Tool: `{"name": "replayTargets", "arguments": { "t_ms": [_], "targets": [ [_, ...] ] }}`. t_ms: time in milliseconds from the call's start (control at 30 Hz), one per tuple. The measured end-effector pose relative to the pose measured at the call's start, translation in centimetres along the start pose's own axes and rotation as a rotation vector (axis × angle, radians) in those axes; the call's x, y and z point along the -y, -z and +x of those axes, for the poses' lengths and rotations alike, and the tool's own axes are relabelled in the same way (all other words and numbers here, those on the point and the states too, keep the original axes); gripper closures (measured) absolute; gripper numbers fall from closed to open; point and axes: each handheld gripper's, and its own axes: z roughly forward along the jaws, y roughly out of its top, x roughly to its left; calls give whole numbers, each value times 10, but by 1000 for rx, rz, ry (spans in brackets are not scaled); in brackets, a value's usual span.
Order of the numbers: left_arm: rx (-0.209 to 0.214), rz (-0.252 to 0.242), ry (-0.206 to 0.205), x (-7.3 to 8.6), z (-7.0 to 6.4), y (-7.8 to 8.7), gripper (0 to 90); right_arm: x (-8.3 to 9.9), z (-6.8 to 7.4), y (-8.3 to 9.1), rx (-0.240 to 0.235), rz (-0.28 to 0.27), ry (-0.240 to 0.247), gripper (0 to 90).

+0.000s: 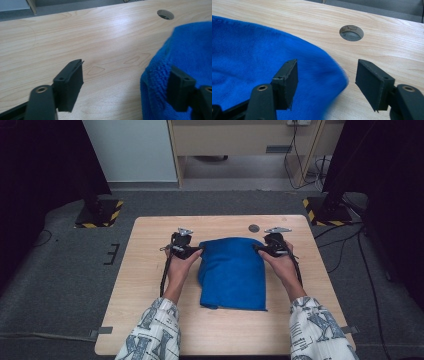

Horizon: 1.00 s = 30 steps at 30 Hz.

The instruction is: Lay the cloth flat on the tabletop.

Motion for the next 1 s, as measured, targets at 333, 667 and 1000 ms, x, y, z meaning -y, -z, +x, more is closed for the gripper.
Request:
{"name": "replayTargets", "arguments": {
  "t_ms": [333, 667, 1000],
  "targets": [
    [-2, -5, -10, -1, -1, 4, 178, 5, 6, 7, -15, -9, 28, 476],
    [-3, -13, 11, -2, 4, 6, 178, 27, 19, -3, -56, 71, 67, 738],
    [-21, -16, 34, -1, 13, 7, 190, 44, 24, -13, -55, 119, 89, 739]
  ]
}}
